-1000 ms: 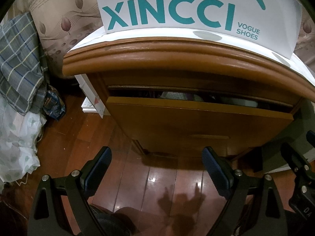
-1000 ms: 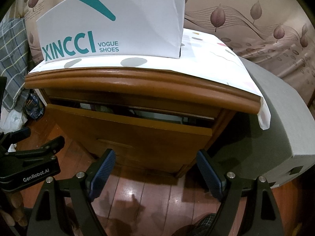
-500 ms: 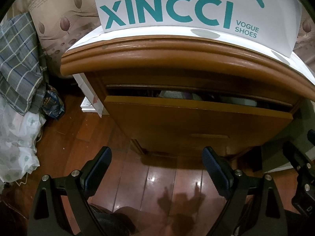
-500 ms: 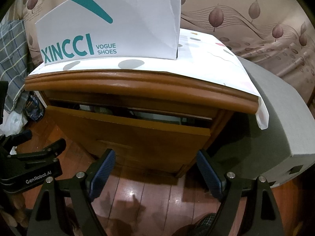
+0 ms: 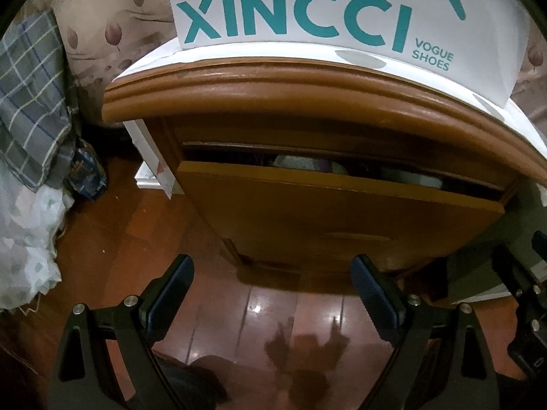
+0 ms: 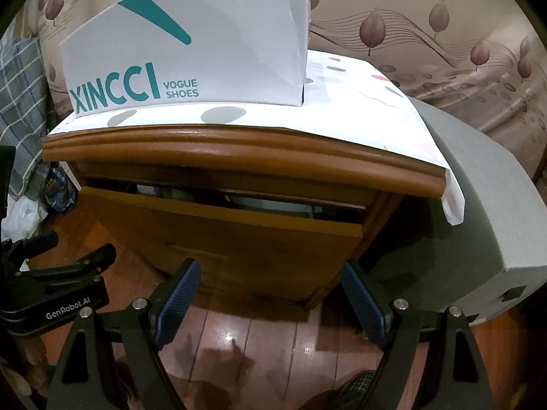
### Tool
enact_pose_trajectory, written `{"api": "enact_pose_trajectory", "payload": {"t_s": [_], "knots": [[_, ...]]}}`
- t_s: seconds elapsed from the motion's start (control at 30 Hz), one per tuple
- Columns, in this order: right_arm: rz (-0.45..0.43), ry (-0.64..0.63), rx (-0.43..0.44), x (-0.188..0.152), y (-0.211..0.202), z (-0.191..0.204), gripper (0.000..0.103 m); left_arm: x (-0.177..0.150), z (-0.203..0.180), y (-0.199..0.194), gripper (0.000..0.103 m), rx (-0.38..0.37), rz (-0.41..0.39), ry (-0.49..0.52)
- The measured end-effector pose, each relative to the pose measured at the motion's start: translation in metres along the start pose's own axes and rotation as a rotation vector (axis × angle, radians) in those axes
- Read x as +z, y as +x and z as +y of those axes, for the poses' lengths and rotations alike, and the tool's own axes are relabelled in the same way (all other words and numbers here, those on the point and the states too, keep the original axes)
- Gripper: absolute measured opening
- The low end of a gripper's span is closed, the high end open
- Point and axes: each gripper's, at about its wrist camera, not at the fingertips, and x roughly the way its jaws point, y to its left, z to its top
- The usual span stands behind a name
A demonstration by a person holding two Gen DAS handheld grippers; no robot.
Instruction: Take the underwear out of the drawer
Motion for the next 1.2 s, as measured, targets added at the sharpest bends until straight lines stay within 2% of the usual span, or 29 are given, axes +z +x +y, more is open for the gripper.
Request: {"api": "enact_pose_trajectory", "payload": {"t_s": [0.13, 0.23, 0.37, 0.43, 0.47, 0.73, 1.03, 1.1, 1.2], "knots": [[-0.006, 0.011, -0.001, 0.002, -0.002, -0.004, 0.086, 0.0, 0.006, 0.0, 0.091, -0.072, 0.009, -0.065], [-0.018, 0.029, -0.005, 0.004, -0.006, -0.01, 0.086, -0.001, 0.018, 0.001, 0.091, -0.163, 0.012, -0.175], [-0.043, 0.065, -0.001, 0.01, -0.014, -0.021, 0.086, -0.003, 0.036, 0.009, 0.091, -0.243, 0.003, -0.344], [-0.056, 0.078, -0.003, 0.012, -0.018, -0.026, 0.086, -0.004, 0.044, 0.016, 0.096, -0.28, -0.006, -0.437], [-0.062, 0.085, 0.0, 0.013, -0.019, -0.029, 0.086, -0.004, 0.046, 0.019, 0.099, -0.287, -0.005, -0.467], [-0.071, 0.124, 0.005, 0.018, -0.022, -0.043, 0.086, 0.0, 0.062, 0.065, 0.099, -0.371, 0.018, -0.727], [-0.052, 0.116, 0.028, 0.017, -0.02, -0.041, 0.086, 0.007, 0.068, 0.098, 0.098, -0.41, 0.029, -0.83], [-0.05, 0.118, 0.034, 0.017, -0.02, -0.041, 0.086, 0.004, 0.072, 0.105, 0.103, -0.421, 0.019, -0.842], [-0.049, 0.121, 0.037, 0.017, -0.021, -0.041, 0.086, 0.001, 0.072, 0.11, 0.103, -0.431, -0.006, -0.857]]}}
